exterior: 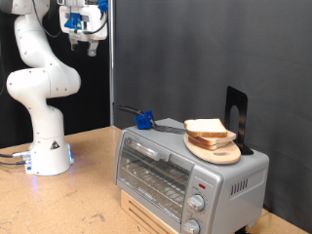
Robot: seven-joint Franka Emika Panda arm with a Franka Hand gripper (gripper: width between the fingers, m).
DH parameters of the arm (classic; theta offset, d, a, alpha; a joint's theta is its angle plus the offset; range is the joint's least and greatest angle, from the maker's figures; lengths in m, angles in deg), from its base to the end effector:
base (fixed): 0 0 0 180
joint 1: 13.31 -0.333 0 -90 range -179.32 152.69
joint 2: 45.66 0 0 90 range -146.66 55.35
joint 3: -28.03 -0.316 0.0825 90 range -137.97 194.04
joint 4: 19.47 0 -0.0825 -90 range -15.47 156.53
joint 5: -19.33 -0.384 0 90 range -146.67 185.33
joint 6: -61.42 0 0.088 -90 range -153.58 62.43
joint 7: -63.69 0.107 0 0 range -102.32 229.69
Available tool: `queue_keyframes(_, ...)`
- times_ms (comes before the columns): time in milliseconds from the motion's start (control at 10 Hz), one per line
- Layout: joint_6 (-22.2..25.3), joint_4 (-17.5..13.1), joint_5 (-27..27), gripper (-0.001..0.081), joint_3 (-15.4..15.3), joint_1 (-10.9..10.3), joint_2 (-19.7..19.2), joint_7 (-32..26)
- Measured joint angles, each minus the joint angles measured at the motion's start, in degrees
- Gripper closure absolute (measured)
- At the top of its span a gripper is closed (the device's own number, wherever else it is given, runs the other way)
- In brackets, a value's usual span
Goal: Make a piece of toast with the oven
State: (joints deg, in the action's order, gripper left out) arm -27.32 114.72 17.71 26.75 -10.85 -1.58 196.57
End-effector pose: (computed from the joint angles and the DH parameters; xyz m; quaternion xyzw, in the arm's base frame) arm 0.3091 -0.0012 0.5900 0.3874 -0.9218 -0.0108 0.0083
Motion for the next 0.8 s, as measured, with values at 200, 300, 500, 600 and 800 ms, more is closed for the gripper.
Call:
queue_keyframes(200,0.2,-0.12,-0.68,-0.0002,1.49,-1.68,-0.02,-10.98)
queue_keyframes(300,-1.1,-0.17,-0.57,-0.0002,2.61,-2.97,-0.1,-17.81)
queue_keyframes(500,-8.74,0.0,-0.19,-0.0002,4.56,-5.11,-1.68,-31.2)
queue_keyframes(600,-11.13,-0.36,-0.06,-0.0002,5.3,-6.22,-3.63,-36.28)
queue_keyframes(800,-13.31,0.32,-4.77,-0.0002,6.27,-6.84,-3.19,-38.46)
